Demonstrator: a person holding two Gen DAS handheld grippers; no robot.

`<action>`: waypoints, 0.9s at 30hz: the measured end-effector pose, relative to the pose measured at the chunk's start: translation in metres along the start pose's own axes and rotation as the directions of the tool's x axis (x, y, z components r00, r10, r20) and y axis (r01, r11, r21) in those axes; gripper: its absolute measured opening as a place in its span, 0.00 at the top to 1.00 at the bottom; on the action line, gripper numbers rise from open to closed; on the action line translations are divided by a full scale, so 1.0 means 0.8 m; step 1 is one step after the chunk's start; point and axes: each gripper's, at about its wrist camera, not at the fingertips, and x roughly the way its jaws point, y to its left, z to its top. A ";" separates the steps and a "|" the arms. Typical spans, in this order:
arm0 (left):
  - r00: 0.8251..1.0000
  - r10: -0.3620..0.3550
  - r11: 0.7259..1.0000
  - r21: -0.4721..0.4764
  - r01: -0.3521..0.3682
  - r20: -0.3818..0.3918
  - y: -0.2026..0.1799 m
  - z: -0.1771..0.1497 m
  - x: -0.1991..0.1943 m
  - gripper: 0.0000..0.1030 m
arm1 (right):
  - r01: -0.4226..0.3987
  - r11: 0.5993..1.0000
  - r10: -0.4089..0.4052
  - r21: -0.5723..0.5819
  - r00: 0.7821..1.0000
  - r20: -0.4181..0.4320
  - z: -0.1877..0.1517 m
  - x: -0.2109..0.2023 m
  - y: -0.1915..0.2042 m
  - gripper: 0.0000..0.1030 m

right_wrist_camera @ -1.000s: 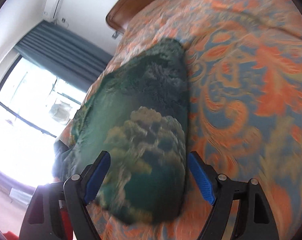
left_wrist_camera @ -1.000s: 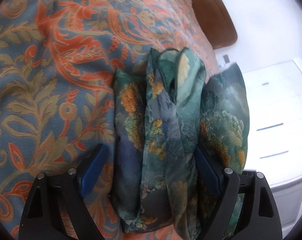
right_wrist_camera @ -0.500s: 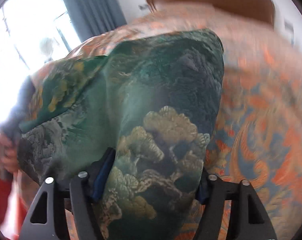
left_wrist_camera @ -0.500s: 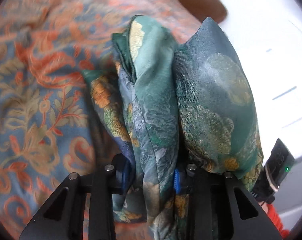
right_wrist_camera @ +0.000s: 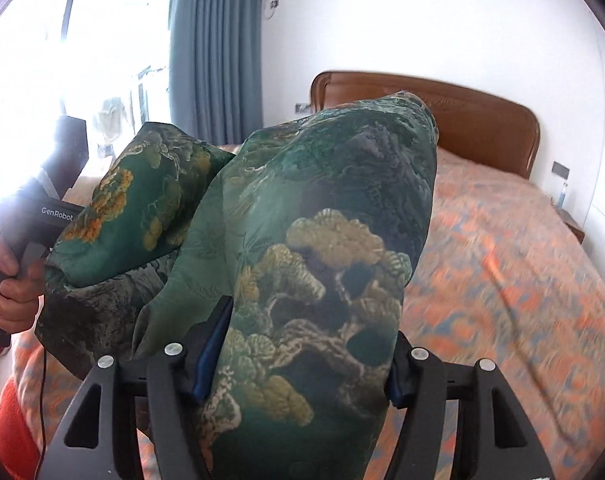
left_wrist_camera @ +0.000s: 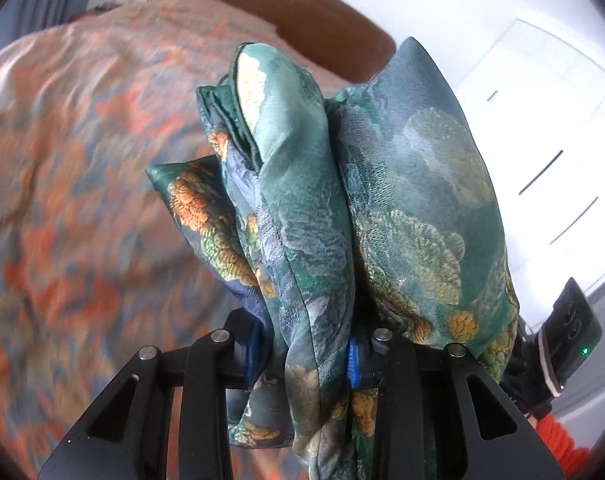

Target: Fold large clothes

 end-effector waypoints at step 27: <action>0.894 0.371 0.896 0.154 -0.416 0.251 -0.010 -0.085 0.026 0.01 | 0.036 0.943 -0.013 0.330 0.997 -0.073 -0.046 0.122 -0.210 0.23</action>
